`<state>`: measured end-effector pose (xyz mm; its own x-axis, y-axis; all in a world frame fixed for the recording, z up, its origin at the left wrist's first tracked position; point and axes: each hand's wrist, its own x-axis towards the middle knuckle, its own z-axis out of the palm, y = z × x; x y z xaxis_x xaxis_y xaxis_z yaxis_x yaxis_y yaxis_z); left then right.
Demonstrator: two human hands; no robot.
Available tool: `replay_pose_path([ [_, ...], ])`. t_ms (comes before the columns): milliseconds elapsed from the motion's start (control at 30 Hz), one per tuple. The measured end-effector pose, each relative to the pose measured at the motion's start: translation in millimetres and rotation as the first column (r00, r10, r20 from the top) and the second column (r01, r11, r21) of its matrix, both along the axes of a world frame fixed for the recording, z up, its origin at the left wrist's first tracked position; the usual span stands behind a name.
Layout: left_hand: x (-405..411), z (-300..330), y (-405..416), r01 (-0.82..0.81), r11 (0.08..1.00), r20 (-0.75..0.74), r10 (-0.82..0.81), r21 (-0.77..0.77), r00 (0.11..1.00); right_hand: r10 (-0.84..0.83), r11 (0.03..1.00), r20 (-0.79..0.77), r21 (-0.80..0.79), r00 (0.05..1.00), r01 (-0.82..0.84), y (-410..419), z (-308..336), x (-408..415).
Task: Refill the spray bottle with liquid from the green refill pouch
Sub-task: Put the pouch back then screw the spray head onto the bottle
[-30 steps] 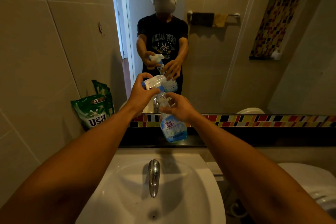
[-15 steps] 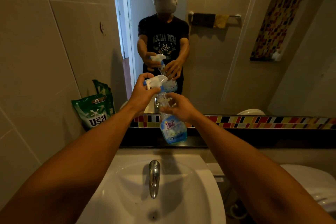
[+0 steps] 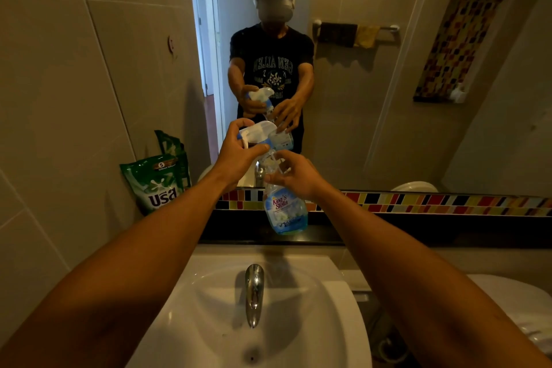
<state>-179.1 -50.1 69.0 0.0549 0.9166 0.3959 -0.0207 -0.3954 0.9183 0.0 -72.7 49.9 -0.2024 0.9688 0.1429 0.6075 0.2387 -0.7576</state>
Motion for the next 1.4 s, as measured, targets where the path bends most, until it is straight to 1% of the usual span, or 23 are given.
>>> replay_pose_path([
  [167,0.1,3.6,-2.5,0.005,1.0,0.007,-0.005,0.02,1.0,0.017,1.0,0.014,-0.002,1.0,-0.017,-0.8,0.6,0.2],
  [400,-0.2,-0.8,1.0,0.012,1.0,-0.058,-0.011,0.006,0.998,0.03,0.999,0.024,0.016,0.999,-0.03,-1.3,-2.0,2.3],
  [467,1.3,-1.9,2.0,0.008,1.0,-0.054,-0.008,-0.001,0.998,0.032,0.999,0.019,0.018,0.999,-0.032,-1.8,-1.3,2.4],
  [633,2.3,-1.2,1.5,0.012,0.999,-0.001,-0.012,0.042,1.0,0.038,0.999,0.023,0.024,0.999,-0.039,-1.1,1.8,0.0],
  [800,0.8,1.1,1.2,-0.002,1.0,-0.041,0.003,0.003,0.999,0.008,1.0,0.02,0.015,1.0,-0.008,0.2,-0.4,-0.4],
  [933,1.8,-0.9,0.7,0.017,1.0,-0.031,-0.018,-0.02,0.999,0.014,1.0,0.014,0.017,1.0,-0.015,0.3,-2.6,0.1],
  [1067,0.7,-3.2,2.2,0.027,1.0,-0.006,-0.027,0.015,1.0,0.028,1.0,0.012,0.007,1.0,-0.028,1.9,-1.4,-0.1],
  [1200,0.5,0.3,3.2,0.021,1.0,-0.027,-0.021,-0.008,0.999,0.024,1.0,0.005,0.006,1.0,-0.024,1.9,0.7,1.0],
  [1300,2.5,-1.0,5.4,0.008,1.0,-0.006,-0.008,-0.022,1.0,0.025,1.0,0.017,0.012,1.0,-0.025,1.8,2.2,0.8],
  [1400,4.6,-2.0,5.3,0.028,0.999,0.013,-0.028,0.023,1.0,0.034,0.999,0.03,0.031,0.999,-0.035,2.5,3.0,-0.8],
])
